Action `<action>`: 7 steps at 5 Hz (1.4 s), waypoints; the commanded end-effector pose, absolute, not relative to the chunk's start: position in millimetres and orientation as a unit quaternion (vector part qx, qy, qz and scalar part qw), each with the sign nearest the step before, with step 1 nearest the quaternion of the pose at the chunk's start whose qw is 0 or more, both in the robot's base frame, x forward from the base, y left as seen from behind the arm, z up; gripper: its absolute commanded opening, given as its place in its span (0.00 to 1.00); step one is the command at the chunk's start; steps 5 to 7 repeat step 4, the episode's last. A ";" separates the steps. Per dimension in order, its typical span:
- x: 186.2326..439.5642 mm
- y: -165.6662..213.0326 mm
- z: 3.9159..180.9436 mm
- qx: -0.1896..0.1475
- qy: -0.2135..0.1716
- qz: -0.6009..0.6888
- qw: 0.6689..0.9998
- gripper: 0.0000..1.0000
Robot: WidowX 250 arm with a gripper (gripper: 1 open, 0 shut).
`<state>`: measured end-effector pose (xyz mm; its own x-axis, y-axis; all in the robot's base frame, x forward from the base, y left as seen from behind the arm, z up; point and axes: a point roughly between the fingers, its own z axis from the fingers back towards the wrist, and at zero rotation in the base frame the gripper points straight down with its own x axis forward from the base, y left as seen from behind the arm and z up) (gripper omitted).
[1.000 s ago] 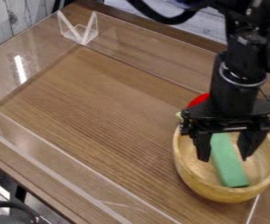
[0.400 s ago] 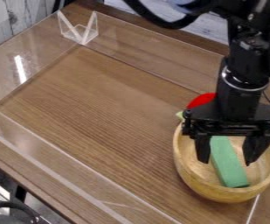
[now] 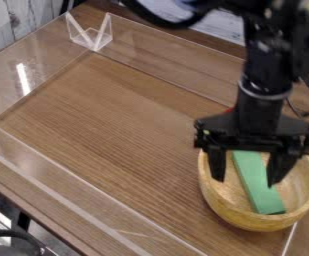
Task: Put the green object in the brown bowl
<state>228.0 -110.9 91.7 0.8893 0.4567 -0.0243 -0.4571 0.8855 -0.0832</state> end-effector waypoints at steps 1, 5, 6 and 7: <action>229.8 -105.6 103.6 -0.060 -0.021 0.255 0.965 1.00; 224.2 -103.3 88.4 -0.065 -0.041 0.283 0.956 1.00; 224.2 -103.3 88.4 -0.065 -0.041 0.283 0.956 1.00; 224.2 -103.3 88.4 -0.065 -0.041 0.283 0.956 1.00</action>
